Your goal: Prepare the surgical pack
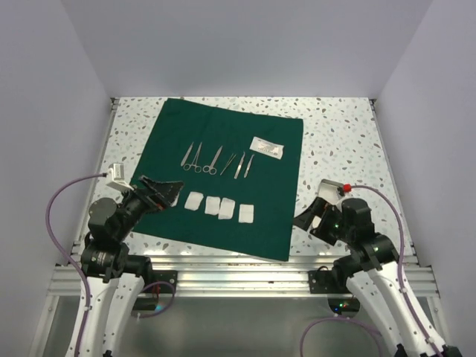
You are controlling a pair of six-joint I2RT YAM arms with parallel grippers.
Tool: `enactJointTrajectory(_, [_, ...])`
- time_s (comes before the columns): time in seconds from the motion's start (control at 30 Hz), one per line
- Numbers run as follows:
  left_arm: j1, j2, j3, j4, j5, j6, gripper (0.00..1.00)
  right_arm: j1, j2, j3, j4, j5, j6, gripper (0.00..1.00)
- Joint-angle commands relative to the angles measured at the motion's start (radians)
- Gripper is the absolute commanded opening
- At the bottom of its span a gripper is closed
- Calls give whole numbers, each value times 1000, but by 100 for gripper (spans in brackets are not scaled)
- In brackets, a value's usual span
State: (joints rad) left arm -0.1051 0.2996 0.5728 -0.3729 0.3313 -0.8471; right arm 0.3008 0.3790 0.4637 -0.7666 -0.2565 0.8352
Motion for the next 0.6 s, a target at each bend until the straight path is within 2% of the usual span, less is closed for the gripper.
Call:
enactJointTrajectory(0.0, [5,30,-1,-54,63,68,100,-2,145,72,48,45,-146,99])
enactJointTrajectory(0.17, [5,98,-27,-49,80,80,99,0,468,148,222,69,-214,99])
enactJointTrajectory(0.27, [4,116,-62,17,117,66,96,3,604,220,326,112,-248,99])
enactJointTrajectory(0.3, [5,119,-71,35,132,59,95,4,709,283,342,118,-267,99])
enactJointTrajectory(0.43, [4,180,-93,86,127,43,83,21,961,456,441,157,-303,95])
enactJointTrajectory(0.47, [4,196,-87,77,120,57,78,23,1019,487,455,163,-308,89])
enactJointTrajectory(0.53, [4,234,-67,46,81,71,77,23,1174,593,470,165,-309,82])
enactJointTrajectory(0.57, [2,242,-62,43,72,89,76,23,1217,657,481,155,-311,74])
